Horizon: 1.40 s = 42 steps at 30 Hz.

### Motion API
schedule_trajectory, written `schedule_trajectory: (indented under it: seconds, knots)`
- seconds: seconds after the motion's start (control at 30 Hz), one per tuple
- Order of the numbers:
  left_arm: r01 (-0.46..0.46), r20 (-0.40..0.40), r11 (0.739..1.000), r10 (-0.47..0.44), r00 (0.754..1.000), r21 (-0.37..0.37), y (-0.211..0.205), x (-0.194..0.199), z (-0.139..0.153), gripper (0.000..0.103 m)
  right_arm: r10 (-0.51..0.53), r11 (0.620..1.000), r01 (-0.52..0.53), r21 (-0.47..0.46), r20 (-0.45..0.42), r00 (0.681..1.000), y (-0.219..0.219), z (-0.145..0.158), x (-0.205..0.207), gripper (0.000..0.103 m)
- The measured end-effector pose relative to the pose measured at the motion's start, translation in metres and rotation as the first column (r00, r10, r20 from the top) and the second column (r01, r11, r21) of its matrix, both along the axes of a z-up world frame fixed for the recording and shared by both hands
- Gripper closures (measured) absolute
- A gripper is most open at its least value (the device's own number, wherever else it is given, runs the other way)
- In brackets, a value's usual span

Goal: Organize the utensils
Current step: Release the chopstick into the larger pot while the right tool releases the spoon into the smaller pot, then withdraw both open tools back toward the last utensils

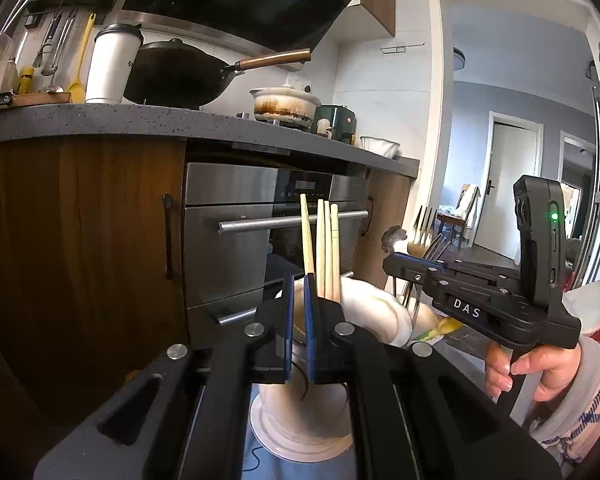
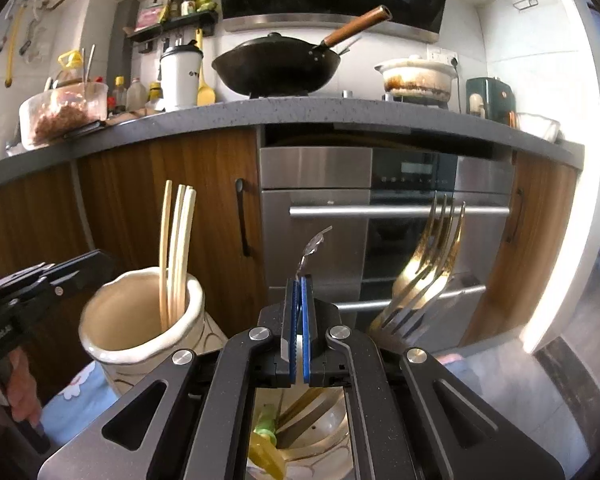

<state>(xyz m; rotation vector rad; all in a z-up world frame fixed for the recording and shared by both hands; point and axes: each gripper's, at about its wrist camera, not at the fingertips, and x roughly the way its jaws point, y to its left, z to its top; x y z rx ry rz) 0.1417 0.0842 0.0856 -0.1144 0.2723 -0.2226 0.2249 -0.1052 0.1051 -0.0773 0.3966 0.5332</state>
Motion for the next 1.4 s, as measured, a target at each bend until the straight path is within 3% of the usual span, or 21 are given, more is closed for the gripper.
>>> schedule_trajectory:
  seconds: [0.03, 0.1, 0.27, 0.33, 0.4, 0.43, 0.5, 0.63, 0.7, 0.83, 1.07, 1.4]
  knots:
    - [-0.001, -0.003, 1.000, 0.001, 1.000, 0.007, 0.000, -0.001, 0.001, 0.098, 0.000, 1.000, 0.000, 0.000, 0.001, 1.000, -0.001, 0.001, 0.000, 0.097]
    - [-0.007, -0.007, 1.000, 0.007, 1.000, 0.019, -0.001, -0.003, 0.002, 0.097, -0.001, 1.000, 0.001, 0.007, 0.002, 1.000, -0.003, 0.004, -0.002, 0.075]
    - [-0.008, -0.026, 1.000, 0.009, 1.000, 0.030, 0.000, -0.007, 0.006, 0.096, -0.011, 0.999, 0.010, 0.034, 0.033, 0.999, -0.013, 0.016, -0.015, 0.066]
    - [-0.012, -0.033, 0.999, 0.013, 0.999, 0.039, -0.001, -0.009, 0.009, 0.087, -0.023, 0.999, 0.021, 0.045, 0.040, 0.999, -0.019, 0.022, -0.021, 0.059]
    - [-0.015, -0.030, 0.999, 0.016, 0.999, 0.047, -0.001, -0.011, 0.011, 0.072, -0.033, 0.998, 0.031, 0.060, 0.041, 0.999, -0.025, 0.025, -0.027, 0.046]
    - [-0.017, -0.025, 0.998, 0.018, 1.000, 0.055, -0.002, -0.014, 0.013, 0.069, -0.042, 0.997, 0.039, 0.068, 0.043, 0.998, -0.029, 0.028, -0.031, 0.043]
    - [-0.020, -0.020, 0.998, 0.022, 1.000, 0.064, -0.003, -0.019, 0.016, 0.058, -0.061, 0.995, 0.057, 0.084, 0.050, 0.997, -0.038, 0.032, -0.041, 0.027]
    - [-0.024, -0.007, 0.997, 0.025, 1.000, 0.077, -0.006, -0.031, 0.023, 0.037, -0.083, 0.991, 0.077, 0.112, 0.045, 0.996, -0.055, 0.037, -0.058, 0.009]
    - [-0.033, 0.001, 0.996, 0.033, 0.999, 0.084, -0.007, -0.038, 0.027, 0.019, -0.100, 0.989, 0.095, 0.110, 0.041, 0.994, -0.061, 0.037, -0.065, 0.007]
    - [-0.048, 0.012, 0.995, 0.047, 0.999, 0.084, -0.009, -0.054, 0.032, 0.007, -0.131, 0.987, 0.127, 0.101, 0.029, 0.991, -0.072, 0.036, -0.081, 0.006]
    - [-0.028, -0.041, 0.995, 0.032, 0.999, 0.097, -0.015, -0.077, 0.024, 0.006, -0.148, 0.988, 0.152, 0.040, -0.084, 0.985, -0.078, 0.009, -0.097, 0.005]
    - [-0.011, -0.166, 0.995, 0.028, 0.986, 0.102, -0.020, -0.087, -0.015, 0.006, -0.181, 0.983, 0.173, -0.052, -0.227, 0.957, -0.077, -0.046, -0.108, 0.005]
